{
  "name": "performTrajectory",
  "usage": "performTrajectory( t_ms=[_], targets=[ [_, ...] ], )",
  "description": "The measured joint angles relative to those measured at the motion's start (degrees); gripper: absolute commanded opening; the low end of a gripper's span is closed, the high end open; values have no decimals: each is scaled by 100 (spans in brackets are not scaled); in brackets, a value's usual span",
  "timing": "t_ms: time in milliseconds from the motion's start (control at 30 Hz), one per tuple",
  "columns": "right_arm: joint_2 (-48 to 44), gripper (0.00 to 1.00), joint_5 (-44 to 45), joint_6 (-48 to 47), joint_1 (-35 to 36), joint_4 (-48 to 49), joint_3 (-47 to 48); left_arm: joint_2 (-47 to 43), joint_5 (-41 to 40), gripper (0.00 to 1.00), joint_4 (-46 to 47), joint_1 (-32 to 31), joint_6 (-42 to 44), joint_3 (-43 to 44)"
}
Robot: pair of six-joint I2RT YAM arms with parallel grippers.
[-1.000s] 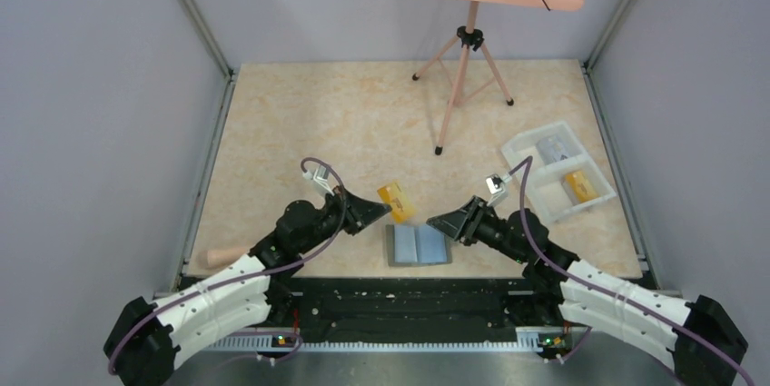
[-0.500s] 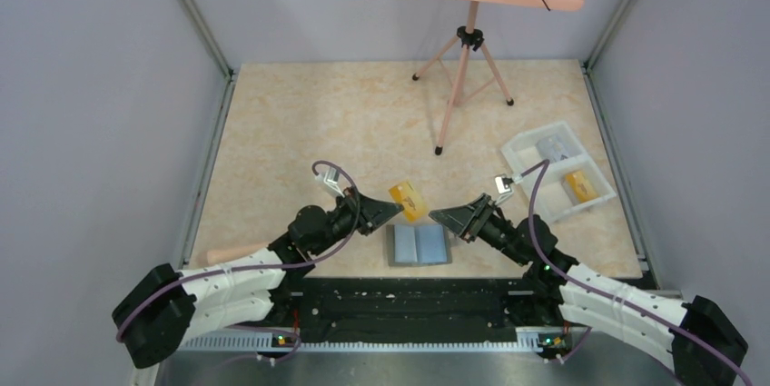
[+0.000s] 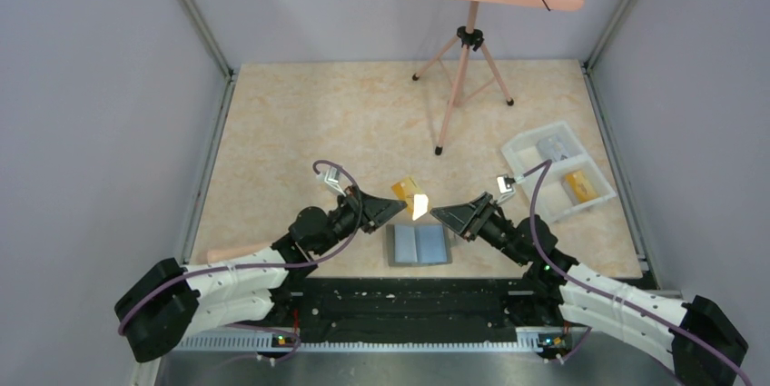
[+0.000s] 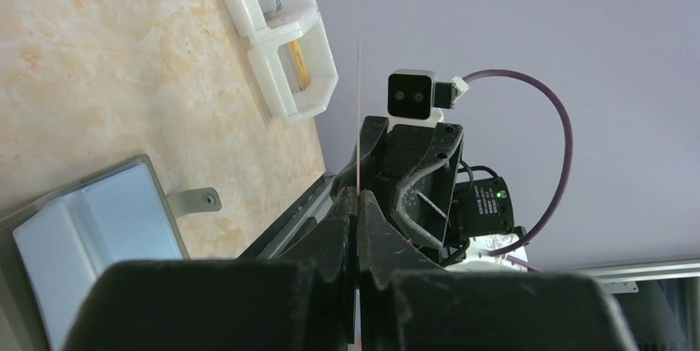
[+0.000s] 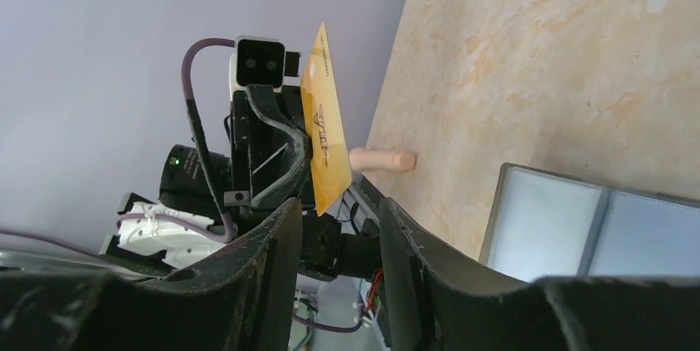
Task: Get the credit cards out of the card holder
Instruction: Place the credit card in the storage box.
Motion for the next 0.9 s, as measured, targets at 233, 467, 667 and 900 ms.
performTrajectory(
  t_ms=[233,467,667,900],
  targets=[
    [201,34,15,-2,0,140,4,186,-17,0,151,-52,-13,76],
    [422,18,11,-7,0,459,4,332,-17,0,310,-107,-79,87],
    [564,15,33,-4,4,734,4,385,-37,0,452,-120,-138,87],
    [776,0,166,-4,7,1043,11,568,-55,0,723,-127,-199,87]
  ],
)
